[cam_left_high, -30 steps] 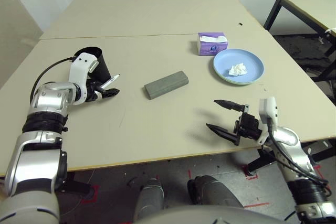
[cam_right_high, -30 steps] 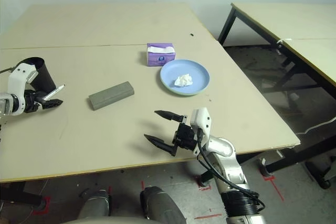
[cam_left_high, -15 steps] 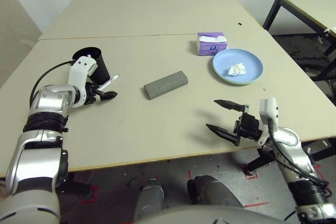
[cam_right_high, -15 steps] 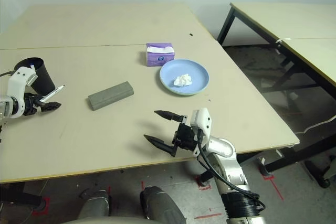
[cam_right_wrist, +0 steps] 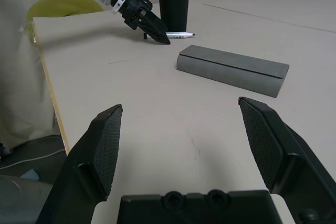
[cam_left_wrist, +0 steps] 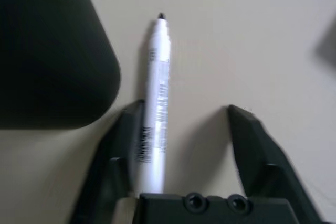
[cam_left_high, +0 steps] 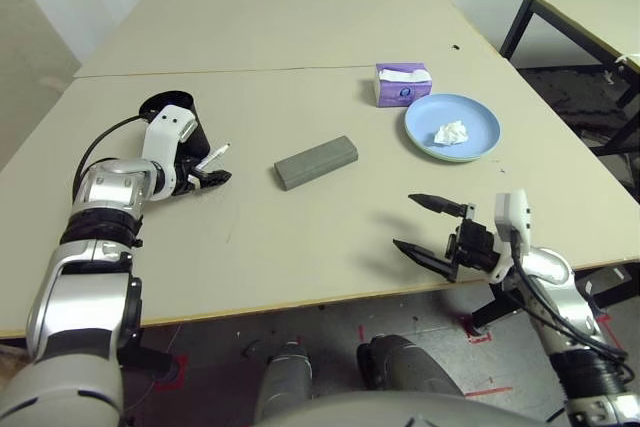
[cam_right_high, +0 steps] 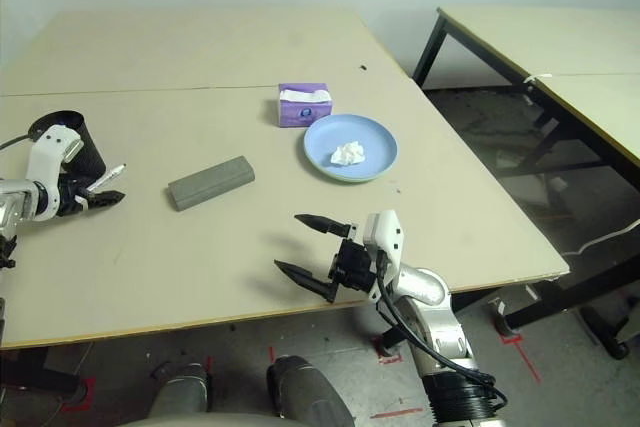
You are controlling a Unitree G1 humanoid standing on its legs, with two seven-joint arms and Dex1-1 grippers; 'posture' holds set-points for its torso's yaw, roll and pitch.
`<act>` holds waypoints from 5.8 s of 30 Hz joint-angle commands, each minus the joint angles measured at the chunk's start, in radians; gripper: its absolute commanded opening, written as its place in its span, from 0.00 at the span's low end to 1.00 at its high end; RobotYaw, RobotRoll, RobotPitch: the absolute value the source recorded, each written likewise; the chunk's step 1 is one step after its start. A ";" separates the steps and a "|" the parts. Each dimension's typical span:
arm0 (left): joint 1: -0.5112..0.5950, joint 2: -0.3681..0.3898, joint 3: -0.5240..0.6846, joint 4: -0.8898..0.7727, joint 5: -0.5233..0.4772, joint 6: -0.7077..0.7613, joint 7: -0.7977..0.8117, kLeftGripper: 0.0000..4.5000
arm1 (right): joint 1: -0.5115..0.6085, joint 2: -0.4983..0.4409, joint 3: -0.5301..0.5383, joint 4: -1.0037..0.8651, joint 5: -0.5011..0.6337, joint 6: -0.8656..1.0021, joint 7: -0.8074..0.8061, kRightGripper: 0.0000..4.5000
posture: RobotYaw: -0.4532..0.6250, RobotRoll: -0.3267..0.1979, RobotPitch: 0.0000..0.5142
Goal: Organize and tidy the items on the table.
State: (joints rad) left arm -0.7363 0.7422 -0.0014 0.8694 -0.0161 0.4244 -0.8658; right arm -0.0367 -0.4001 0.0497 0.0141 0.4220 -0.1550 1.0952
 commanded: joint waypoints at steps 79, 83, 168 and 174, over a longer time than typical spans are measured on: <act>0.032 -0.071 0.423 -0.234 -0.273 -0.355 0.357 0.06 | -0.130 0.010 -0.057 0.129 0.017 0.004 -0.001 1.00 | 0.34 0.62 0.14; -0.024 -0.075 0.391 -0.147 -0.265 -0.400 0.343 0.06 | -0.115 0.006 -0.061 0.113 0.016 0.008 -0.006 1.00 | 0.33 0.62 0.14; 0.724 -0.090 0.605 -0.579 -0.422 -0.271 0.404 1.00 | -0.168 -0.048 -0.427 0.510 -0.038 -0.159 -0.407 1.00 | 0.37 0.62 0.21; 0.686 -0.040 0.580 -0.535 -0.385 -0.275 0.370 1.00 | -0.179 -0.031 -0.409 0.515 -0.054 -0.170 -0.415 1.00 | 0.38 0.62 0.23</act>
State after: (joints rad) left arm -0.0485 0.6918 0.5979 0.3089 -0.4204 0.1443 -0.4819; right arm -0.2145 -0.4374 -0.3727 0.5196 0.3808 -0.3173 0.6879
